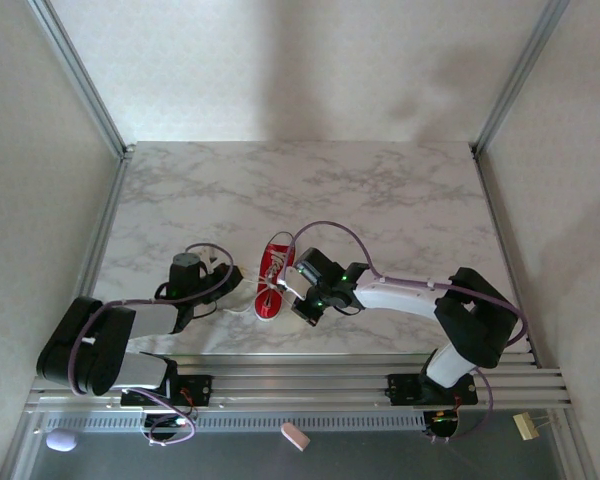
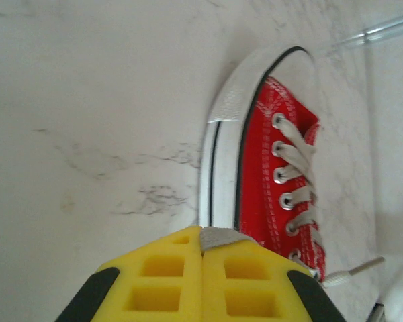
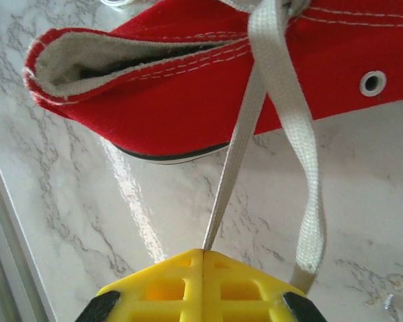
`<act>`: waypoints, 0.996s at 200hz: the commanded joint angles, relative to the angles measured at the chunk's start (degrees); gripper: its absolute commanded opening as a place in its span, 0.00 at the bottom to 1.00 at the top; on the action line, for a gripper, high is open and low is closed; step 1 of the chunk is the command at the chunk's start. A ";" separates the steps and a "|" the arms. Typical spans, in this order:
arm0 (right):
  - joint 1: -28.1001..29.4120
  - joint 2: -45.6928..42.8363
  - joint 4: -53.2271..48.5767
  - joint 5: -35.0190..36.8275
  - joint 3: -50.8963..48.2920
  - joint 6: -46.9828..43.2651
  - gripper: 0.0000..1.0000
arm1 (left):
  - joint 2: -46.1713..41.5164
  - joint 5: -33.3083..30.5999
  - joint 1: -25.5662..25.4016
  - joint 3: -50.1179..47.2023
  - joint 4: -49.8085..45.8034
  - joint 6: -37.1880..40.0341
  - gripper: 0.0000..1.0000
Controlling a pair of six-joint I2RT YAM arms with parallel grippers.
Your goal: Tie the shoes
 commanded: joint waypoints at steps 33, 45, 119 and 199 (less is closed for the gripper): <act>-0.19 -1.24 -1.20 -4.32 1.59 0.30 0.08 | -4.15 0.40 -2.04 -0.95 2.90 2.41 0.00; -0.23 -1.74 -0.81 -4.91 1.47 0.48 0.15 | -5.17 -0.17 -2.04 -1.08 2.34 2.55 0.03; -0.75 -13.21 12.36 -0.73 -4.47 6.83 0.42 | -14.99 -7.64 -1.95 -0.30 -6.14 5.12 0.75; -18.90 -32.64 17.96 26.85 -16.81 23.08 0.83 | -39.95 -40.95 -1.42 -1.97 -13.97 14.37 1.00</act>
